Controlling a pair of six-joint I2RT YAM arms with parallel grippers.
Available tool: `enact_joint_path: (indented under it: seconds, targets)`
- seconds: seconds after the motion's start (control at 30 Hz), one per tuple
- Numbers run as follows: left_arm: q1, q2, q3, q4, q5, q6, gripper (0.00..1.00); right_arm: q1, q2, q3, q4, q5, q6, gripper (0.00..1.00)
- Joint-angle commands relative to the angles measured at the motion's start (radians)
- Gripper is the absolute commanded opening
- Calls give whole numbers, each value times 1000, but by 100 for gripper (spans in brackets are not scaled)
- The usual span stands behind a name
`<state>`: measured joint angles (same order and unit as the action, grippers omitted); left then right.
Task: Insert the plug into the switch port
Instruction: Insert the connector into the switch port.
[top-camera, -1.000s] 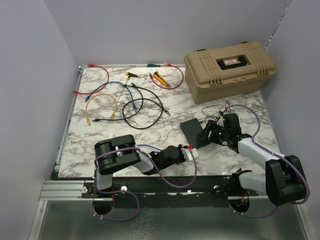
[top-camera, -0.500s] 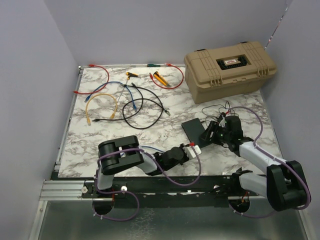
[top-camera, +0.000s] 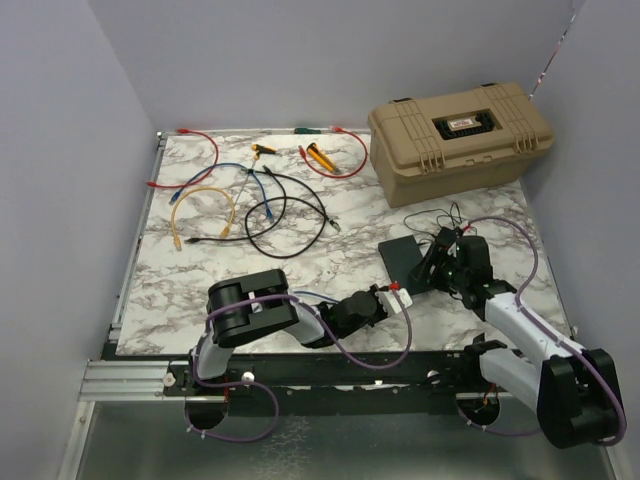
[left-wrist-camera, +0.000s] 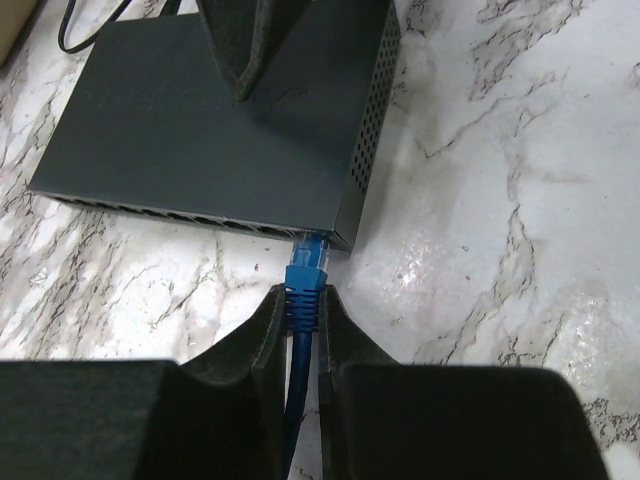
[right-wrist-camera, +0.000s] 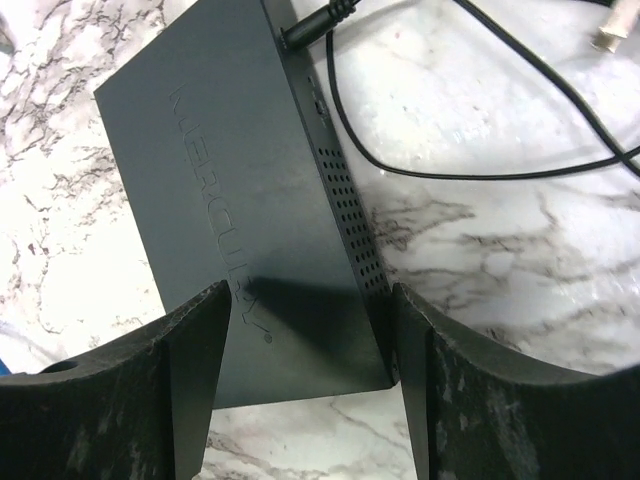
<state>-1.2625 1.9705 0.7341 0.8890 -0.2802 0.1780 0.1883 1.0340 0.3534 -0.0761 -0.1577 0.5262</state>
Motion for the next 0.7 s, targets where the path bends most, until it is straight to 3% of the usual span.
enact_joint_path:
  seconds: [0.0, 0.23, 0.37, 0.5, 0.53, 0.57, 0.67]
  targets:
    - [12, 68, 3, -13, 82, 0, 8, 63, -71, 32, -236, -114, 118, 68]
    - [12, 47, -37, -14, 96, 8, 25, 63, -31, 64, -237, 51, 98, 75]
    - [12, 24, -61, -29, 96, 15, 40, 63, -11, 69, -231, 93, 94, 77]
    - [11, -20, -80, -78, 87, -2, 62, 63, -34, 88, -247, 151, 91, 84]
    - [12, -36, -88, -86, 80, -11, 74, 62, -46, 95, -253, 178, 85, 85]
    - [12, -55, -95, -95, 73, -22, 95, 62, -57, 104, -261, 197, 79, 87]
    - [15, -110, -97, -154, 46, -63, 99, 63, -79, 134, -285, 243, 55, 92]
